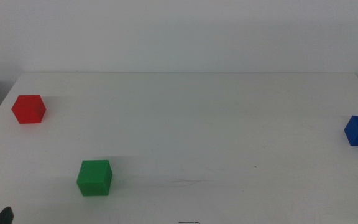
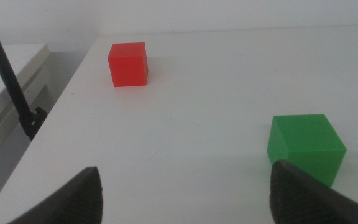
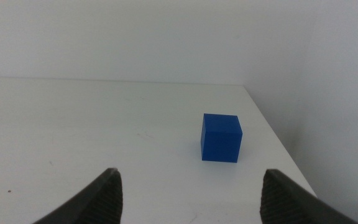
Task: Stack red cubes first, then green, then blue cubes in a specific spot.
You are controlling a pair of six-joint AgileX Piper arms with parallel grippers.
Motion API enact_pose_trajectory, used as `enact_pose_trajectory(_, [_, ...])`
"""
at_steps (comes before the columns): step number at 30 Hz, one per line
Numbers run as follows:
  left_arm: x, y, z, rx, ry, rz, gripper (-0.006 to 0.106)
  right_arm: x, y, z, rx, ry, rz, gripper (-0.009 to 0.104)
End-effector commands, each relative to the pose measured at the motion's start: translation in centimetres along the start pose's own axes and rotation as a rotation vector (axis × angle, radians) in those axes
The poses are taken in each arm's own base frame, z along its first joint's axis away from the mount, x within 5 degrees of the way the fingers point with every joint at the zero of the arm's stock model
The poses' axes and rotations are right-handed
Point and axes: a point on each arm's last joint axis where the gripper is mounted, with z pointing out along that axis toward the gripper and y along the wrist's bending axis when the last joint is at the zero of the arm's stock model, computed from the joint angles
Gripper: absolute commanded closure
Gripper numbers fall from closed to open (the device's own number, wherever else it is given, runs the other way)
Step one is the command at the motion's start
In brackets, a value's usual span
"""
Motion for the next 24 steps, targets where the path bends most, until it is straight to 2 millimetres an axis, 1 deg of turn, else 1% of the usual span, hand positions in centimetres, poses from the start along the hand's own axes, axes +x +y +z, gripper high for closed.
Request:
enact_pose_trajectory(1, [-0.9,0.0,-0.2,-0.003,-0.108,-0.005,0.009,-1.3,-0.1,-0.3,0.010,-0.111,-0.022,0.038])
enact_pose_trajectory(9, [-1.4,0.6,-0.2,-0.100,-0.103,-0.038,0.009,-1.3,-0.1,-0.3,0.010,-0.111,-0.022,0.038])
enact_pose_trajectory(13, [-2.7,0.8,-0.3,-0.121,-0.091,-0.050,0.009,-1.3,-0.1,-0.3,0.010,-0.111,-0.022,0.038])
enact_pose_trajectory(17, [-5.4,0.9,0.0,-0.112,-0.039,-0.092,0.009,-1.3,-0.1,-0.3,0.010,-0.111,-0.022,0.038])
enact_pose_trajectory(21, [-9.4,1.2,0.9,-0.104,0.114,-0.103,0.009,-1.3,-0.1,-0.3,0.010,-0.111,-0.022,0.038])
enact_pose_trajectory(24, [-12.7,1.4,1.9,-0.097,0.226,-0.108,0.009,-1.3,-0.1,-0.3,0.010,-0.111,-0.022,0.038])
